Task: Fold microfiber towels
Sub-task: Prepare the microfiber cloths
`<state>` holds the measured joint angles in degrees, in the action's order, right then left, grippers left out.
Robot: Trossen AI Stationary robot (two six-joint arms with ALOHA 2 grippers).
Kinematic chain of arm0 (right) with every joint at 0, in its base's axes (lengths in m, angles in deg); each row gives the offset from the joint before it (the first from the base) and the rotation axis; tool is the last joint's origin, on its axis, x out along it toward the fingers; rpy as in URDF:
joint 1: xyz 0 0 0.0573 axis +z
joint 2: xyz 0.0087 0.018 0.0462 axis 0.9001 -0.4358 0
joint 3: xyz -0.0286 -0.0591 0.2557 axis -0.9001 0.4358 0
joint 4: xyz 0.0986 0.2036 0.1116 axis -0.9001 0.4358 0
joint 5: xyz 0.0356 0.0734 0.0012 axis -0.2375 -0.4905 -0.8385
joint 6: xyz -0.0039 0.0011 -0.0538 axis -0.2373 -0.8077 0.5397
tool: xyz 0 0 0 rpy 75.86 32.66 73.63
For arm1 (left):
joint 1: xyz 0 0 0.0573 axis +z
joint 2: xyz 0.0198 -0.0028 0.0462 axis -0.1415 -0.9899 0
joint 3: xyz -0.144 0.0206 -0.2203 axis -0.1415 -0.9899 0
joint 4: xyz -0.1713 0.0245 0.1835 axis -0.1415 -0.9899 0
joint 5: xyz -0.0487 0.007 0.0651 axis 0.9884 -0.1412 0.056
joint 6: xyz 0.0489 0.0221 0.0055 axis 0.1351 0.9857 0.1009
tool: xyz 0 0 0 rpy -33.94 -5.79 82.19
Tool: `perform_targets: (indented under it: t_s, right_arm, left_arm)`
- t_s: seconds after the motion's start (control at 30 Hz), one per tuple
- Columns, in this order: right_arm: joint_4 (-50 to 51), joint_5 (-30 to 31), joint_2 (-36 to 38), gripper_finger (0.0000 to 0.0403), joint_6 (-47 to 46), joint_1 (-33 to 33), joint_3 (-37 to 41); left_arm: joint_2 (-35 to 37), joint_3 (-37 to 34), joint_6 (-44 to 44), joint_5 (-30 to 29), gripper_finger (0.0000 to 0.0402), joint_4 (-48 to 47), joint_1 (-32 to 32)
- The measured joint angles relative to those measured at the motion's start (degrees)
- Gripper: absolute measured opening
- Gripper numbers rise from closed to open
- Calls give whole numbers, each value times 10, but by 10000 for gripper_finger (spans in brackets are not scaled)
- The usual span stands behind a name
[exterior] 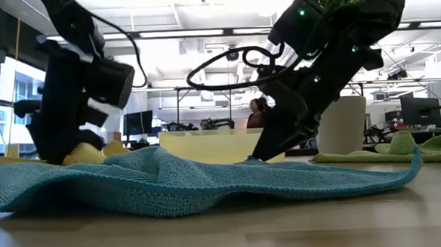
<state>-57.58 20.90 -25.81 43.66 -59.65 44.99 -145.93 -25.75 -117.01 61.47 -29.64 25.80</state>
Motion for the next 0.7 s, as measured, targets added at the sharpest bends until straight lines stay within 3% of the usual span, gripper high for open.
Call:
perform_targets:
  t_s: [0.33,0.53,0.7]
  right_arm:
    - [6,-45,0,156,-44,0,0]
    - [12,-55,0,156,-62,12,0]
    - [47,-54,3,156,-90,28,-2]
  left_arm:
    - [-1,-11,-32,-117,101,2,117]
    - [-1,-9,-4,-141,101,4,186]
    - [7,17,38,-141,101,-18,184]
